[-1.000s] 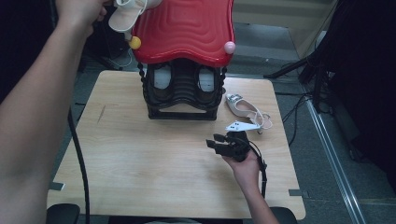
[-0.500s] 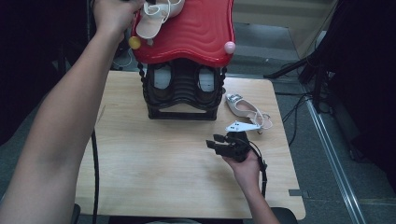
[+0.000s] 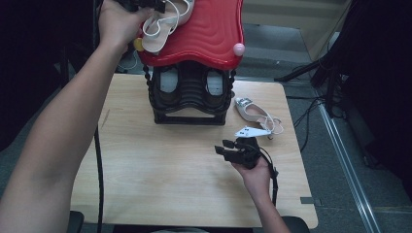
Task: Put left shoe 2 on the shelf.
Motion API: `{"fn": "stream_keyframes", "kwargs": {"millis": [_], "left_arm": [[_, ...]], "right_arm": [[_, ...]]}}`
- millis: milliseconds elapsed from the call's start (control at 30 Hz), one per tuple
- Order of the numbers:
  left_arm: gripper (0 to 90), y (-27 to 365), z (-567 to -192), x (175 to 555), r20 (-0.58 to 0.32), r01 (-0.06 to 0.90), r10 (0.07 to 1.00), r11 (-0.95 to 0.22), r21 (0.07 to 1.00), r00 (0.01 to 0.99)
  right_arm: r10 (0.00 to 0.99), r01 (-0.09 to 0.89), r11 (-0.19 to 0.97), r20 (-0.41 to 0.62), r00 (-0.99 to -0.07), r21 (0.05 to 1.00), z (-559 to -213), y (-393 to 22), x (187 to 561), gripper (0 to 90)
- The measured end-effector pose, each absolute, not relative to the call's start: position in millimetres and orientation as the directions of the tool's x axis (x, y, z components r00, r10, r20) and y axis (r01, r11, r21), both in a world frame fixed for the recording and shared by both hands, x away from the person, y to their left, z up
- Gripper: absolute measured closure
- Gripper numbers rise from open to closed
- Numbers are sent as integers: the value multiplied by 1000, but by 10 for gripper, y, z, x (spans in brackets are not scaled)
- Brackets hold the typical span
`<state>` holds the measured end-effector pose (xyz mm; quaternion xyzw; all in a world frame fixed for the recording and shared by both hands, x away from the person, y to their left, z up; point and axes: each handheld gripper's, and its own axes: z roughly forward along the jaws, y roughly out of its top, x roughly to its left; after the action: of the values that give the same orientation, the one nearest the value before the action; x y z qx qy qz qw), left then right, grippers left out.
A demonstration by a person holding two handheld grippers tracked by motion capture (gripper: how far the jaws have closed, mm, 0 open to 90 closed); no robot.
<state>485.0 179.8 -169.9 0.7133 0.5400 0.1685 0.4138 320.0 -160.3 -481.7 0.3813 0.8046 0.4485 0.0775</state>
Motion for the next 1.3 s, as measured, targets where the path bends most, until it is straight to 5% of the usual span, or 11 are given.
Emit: {"fn": "stream_keyframes", "kwargs": {"millis": [333, 767, 1300], "left_arm": [[509, 1872, -1591, 4760, -229, 629, 886, -87, 772, 403], [495, 2011, -1437, 4537, -202, 593, 876, -113, 797, 438], [499, 2397, -1687, 4419, -202, 606, 882, -111, 787, 425]], "right_arm": [[687, 543, 305, 215, -695, 782, -4812, -1621, 3209, 571], [702, 551, 290, 217, -678, 783, -4790, -1674, 3219, 572], [714, 554, 285, 212, -667, 782, -4795, -1717, 3245, 572]]}}
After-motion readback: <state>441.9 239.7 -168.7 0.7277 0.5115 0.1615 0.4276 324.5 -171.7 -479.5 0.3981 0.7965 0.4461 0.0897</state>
